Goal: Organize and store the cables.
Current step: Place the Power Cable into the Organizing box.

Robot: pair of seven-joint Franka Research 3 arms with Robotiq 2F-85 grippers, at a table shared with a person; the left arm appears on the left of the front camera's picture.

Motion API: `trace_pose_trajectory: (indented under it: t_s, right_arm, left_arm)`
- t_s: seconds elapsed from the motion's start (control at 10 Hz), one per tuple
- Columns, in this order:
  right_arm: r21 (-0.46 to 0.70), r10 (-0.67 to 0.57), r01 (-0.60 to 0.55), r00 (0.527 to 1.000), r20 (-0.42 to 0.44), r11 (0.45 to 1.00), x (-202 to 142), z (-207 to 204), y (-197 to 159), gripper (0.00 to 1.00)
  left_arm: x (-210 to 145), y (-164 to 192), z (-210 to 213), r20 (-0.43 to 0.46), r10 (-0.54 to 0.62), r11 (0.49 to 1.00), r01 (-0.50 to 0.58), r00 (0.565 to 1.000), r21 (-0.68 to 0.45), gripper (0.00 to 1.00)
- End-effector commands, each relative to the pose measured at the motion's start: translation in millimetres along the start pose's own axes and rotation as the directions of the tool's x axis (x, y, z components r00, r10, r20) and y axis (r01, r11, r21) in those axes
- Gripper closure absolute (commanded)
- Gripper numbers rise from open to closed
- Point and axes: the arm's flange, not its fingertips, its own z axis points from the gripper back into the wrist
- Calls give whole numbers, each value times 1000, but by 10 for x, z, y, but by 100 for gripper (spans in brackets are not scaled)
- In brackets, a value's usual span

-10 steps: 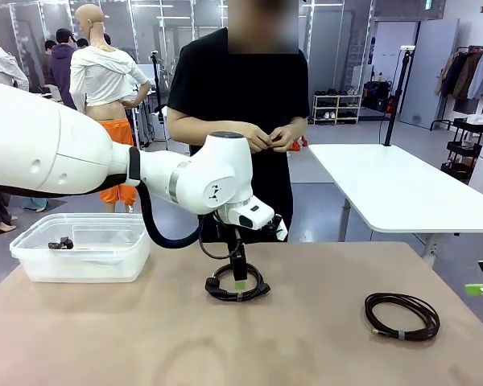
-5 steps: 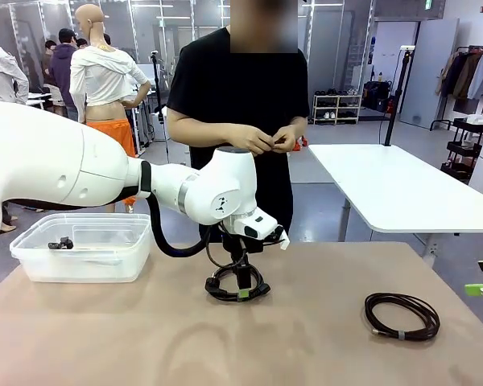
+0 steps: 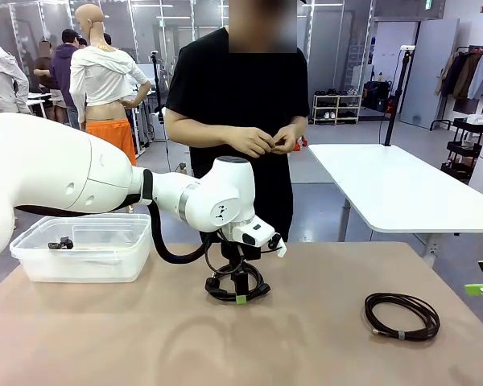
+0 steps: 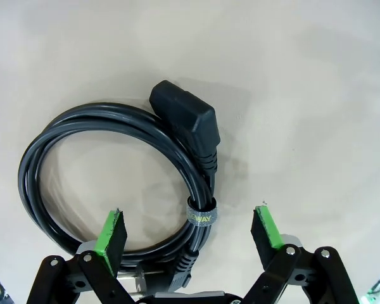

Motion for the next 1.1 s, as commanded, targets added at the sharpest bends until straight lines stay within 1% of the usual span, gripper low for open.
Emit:
trace_pose_trajectory:
  t_s: [0.0,0.1,0.2,0.3,0.5,0.6,0.7,0.9,1.0]
  right_arm:
    - [-4,7,-7,1000,-4,1000,5,9,5,0]
    - [-4,7,-7,1000,-4,1000,5,9,5,0]
    - [-4,7,-7,1000,-4,1000,5,9,5,0]
    - [-4,7,-7,1000,-4,1000,5,9,5,0]
    - [-4,7,-7,1000,-4,1000,5,9,5,0]
    - [-4,7,-7,1000,-4,1000,5,9,5,0]
    - [-4,7,-7,1000,-4,1000,5,9,5,0]
    - [-4,7,-7,1000,-4,1000,5,9,5,0]
    - [-4,7,-7,1000,-4,1000,5,9,5,0]
  left_arm:
    - [-49,7,-41,-1,-35,999,35,999,-10,23]
    - [-66,8,-47,6,-43,999,43,999,-7,51]
    - [-78,6,-47,4,-46,999,46,999,-10,83]
    - [-86,5,-37,4,-49,999,49,999,-8,100]
    - [-113,2,-31,1,-56,998,56,998,-6,100]
    - [-125,-5,-25,1,-60,998,60,998,-4,97]
    - [-136,-7,-23,9,-66,998,66,998,-8,100]
    - [-173,-17,44,21,-81,997,81,996,2,100]
    - [-227,-36,187,19,-104,994,104,994,19,100]
